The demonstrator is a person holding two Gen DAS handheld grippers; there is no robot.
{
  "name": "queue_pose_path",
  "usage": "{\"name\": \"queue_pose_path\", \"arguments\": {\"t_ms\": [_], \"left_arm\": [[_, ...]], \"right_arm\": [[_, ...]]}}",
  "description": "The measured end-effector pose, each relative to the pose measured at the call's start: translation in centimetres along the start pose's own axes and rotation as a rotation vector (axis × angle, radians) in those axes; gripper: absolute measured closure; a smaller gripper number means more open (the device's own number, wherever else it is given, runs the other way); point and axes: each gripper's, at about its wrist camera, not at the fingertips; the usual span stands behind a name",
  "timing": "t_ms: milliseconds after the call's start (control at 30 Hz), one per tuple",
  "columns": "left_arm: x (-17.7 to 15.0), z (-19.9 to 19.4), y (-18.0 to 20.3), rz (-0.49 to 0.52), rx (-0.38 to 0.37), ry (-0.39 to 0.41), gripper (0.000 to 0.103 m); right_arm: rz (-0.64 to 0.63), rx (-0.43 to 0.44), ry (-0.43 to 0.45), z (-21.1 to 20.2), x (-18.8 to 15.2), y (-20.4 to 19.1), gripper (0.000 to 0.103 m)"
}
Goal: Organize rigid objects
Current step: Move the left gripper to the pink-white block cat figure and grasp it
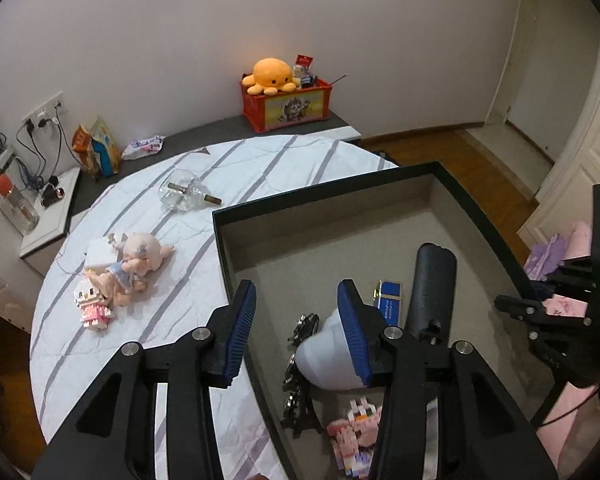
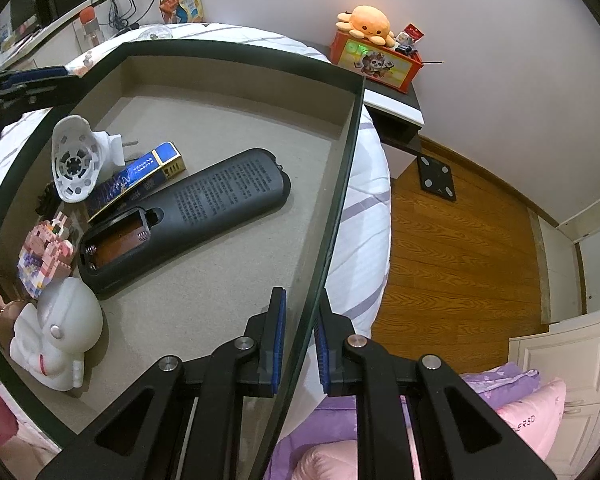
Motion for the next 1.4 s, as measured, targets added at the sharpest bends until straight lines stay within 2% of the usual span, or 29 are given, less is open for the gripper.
{"name": "queue_pose_path", "arguments": {"t_ms": [33,100,133,167,300,467,667,833,1100,1400], "left_arm": [[-0.2,-0.5,-0.2,-0.006,-0.008,0.006,0.051],[-0.7,-1.9,-0.7,-0.012,-0.020,0.030,0.024],[-0.9,-2.5,-0.9,-0.014,-0.028,0.044,0.018],[-1.3,-3.2,-1.3,-0.018,-0.031,0.057,0.014],[-3.4,-5.8,-4.3,-0.059,0.052,0.085,0.010],[-5.7,-7.2,-8.8,-0.143,0.136,0.077,0.009],[-6.8,-6.6,-12.4,-0.208,0.183,0.062,0.007],[-6.3,-5.1,-14.6,-0.230,0.185,0.053,0.007],[-4.6,-1.6,-17.8,-0.256,0.257,0.003,0.007],[-3.1,1.2,-19.2,-0.268,0.253,-0.024,0.007]], "right_arm": [[0.001,0.001,-0.001,0.3,0.4,0.2,0.088],[0.002,-0.002,-0.004,0.3,0.4,0.3,0.088],[0.004,-0.003,-0.005,0.3,0.6,0.3,0.088],[0.007,-0.004,-0.006,0.3,0.6,0.3,0.088],[0.026,0.000,-0.009,0.3,0.6,0.4,0.088],[0.039,0.007,-0.019,0.5,1.2,0.8,0.088],[0.046,-0.016,-0.034,0.7,2.8,0.9,0.088],[0.048,-0.029,-0.044,1.4,3.9,1.0,0.088],[0.032,-0.033,-0.045,1.7,4.5,1.1,0.088],[0.000,-0.050,-0.037,1.8,4.6,0.8,0.088]]}}
Point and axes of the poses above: each gripper's, at about its wrist camera, not at the fingertips, and z roughly the way its jaws point, y to its right, x to its top, and after that the axes turned 13 degrees about -x, right-handed
